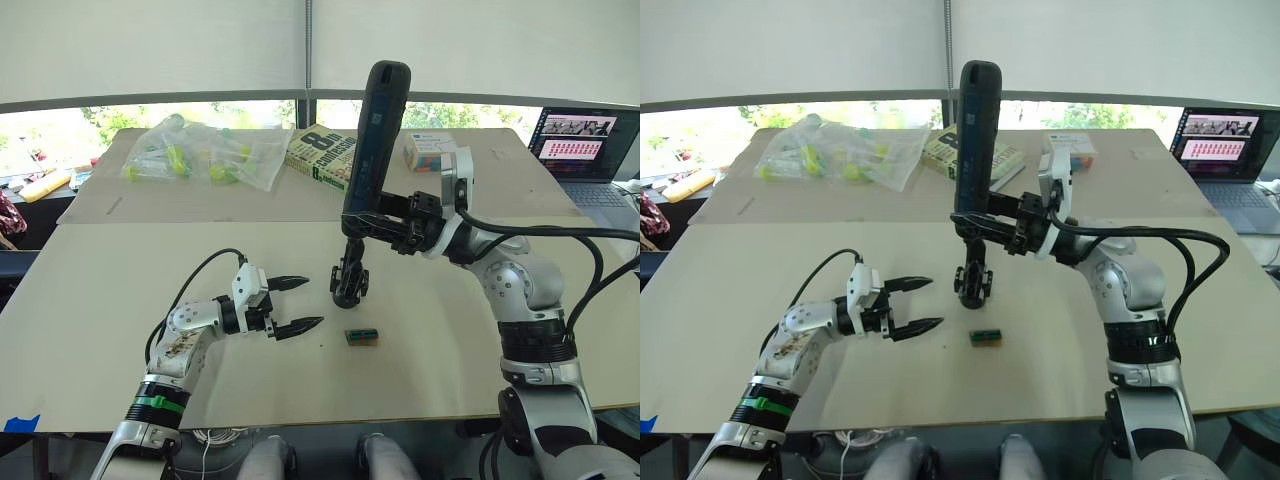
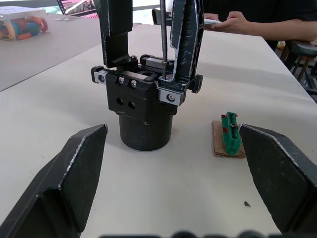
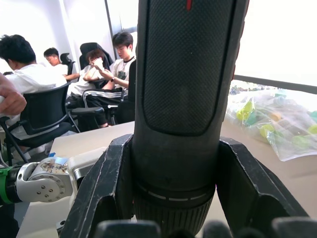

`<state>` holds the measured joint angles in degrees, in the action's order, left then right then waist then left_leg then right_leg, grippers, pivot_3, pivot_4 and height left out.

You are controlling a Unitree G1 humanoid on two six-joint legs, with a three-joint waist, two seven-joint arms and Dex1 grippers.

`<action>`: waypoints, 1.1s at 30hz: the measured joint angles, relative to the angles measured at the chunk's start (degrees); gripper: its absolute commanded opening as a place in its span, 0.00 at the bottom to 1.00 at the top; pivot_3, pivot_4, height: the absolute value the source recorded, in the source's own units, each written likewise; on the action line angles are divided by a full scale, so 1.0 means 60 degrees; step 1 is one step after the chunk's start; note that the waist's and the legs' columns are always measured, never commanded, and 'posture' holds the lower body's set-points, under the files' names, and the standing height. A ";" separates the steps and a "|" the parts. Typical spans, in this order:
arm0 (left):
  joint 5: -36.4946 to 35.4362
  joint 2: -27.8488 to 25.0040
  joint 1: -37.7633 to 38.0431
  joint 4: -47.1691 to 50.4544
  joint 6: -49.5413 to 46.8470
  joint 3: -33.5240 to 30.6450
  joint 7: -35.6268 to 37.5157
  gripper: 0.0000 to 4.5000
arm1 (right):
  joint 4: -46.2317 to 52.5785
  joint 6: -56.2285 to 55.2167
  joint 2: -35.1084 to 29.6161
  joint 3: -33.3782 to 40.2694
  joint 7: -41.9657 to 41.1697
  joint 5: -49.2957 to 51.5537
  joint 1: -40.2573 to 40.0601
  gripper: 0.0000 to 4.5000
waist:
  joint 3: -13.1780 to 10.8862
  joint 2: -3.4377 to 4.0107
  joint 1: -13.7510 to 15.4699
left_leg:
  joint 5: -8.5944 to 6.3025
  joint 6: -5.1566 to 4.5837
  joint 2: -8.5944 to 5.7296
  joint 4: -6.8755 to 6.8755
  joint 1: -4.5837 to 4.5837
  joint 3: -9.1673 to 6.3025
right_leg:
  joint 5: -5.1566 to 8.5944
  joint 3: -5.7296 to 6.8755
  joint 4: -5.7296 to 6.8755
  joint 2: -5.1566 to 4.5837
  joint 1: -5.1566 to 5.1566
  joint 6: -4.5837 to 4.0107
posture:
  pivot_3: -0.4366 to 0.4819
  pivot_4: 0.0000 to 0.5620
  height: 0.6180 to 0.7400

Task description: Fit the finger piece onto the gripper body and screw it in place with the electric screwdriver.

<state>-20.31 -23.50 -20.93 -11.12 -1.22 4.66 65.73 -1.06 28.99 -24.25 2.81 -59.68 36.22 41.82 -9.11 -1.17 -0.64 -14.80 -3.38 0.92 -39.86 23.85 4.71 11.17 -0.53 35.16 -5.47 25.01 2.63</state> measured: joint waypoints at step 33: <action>0.1357 0.1076 -0.1535 -0.1955 0.0026 0.0834 -0.0939 1.00 | -0.0240 -0.0152 0.0058 -0.0045 -0.0223 -0.0210 -0.0007 0.43 | 0.0000 0.0000 0.0009 | 0.0000 0.0000 -0.0009 -0.0002 0.0000 0.0001 | -0.0002 0.0000 -0.0001 0.0004 -0.0001 0.0003 | 0.48 0.27 1.00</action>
<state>-12.17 -17.05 -30.15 -22.85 -1.07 9.67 60.10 -2.50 28.08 -23.90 2.54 -61.02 34.95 41.78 -9.11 -1.17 -0.59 -14.79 -3.38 0.87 -39.87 23.86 4.72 11.16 -0.53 35.16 -5.45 25.01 2.65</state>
